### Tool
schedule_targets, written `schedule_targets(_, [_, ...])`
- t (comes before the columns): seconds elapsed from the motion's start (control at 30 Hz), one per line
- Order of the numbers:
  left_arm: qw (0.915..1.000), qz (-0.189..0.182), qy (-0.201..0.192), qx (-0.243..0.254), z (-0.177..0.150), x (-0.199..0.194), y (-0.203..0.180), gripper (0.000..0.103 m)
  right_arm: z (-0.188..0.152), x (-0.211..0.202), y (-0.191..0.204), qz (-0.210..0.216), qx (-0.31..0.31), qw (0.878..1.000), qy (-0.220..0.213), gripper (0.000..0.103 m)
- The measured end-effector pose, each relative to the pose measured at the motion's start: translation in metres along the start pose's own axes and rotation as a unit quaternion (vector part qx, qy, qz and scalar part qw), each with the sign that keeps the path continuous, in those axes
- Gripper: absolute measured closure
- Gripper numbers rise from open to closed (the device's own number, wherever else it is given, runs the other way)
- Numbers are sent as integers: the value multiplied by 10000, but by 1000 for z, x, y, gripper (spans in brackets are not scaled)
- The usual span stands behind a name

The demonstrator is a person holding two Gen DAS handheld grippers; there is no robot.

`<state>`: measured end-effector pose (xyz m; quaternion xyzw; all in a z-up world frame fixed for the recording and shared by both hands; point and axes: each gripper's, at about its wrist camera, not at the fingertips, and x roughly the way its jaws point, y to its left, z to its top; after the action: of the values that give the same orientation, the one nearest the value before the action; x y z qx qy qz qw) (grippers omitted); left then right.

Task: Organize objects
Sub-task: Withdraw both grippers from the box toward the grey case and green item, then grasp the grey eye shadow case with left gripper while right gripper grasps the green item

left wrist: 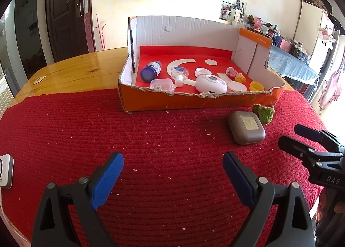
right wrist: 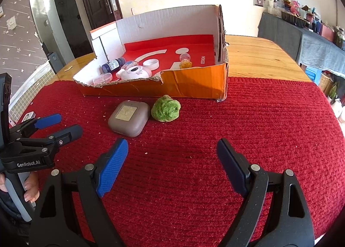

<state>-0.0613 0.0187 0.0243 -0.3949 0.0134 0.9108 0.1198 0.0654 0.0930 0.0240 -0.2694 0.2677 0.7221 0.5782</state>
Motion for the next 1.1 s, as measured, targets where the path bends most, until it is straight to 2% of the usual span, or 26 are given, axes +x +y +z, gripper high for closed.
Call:
schedule_targets(0.3, [10000, 53, -30, -21, 5, -3, 12, 5, 23, 23, 1, -408, -174, 9984, 353, 19])
schedule_targets(0.47, [10000, 66, -40, -49, 7, -6, 21, 4, 30, 34, 13, -330, -367, 9976, 481, 18])
schedule_targets(0.67, [9999, 47, 2, -122, 8, -5, 30, 2, 37, 49, 36, 118, -560, 9961, 669, 18])
schedule_targets(0.73, [10000, 21, 9, -85, 10, -5, 30, 2, 38, 48, 41, 93, -641, 9960, 622, 18])
schedule_targets(0.83, [10000, -30, -38, 40, 15, -6, 23, 2, 37, 41, 38, 67, -627, 9965, 549, 18])
schedule_targets(1.0, [9988, -348, 30, 330, 27, 2, -1, 2, 33, 36, 19, 106, -347, 9978, 562, 18])
schedule_targets(1.1, [9974, -371, 90, 607, 31, 10, -18, 4, 32, 34, 10, 90, -290, 9981, 536, 18])
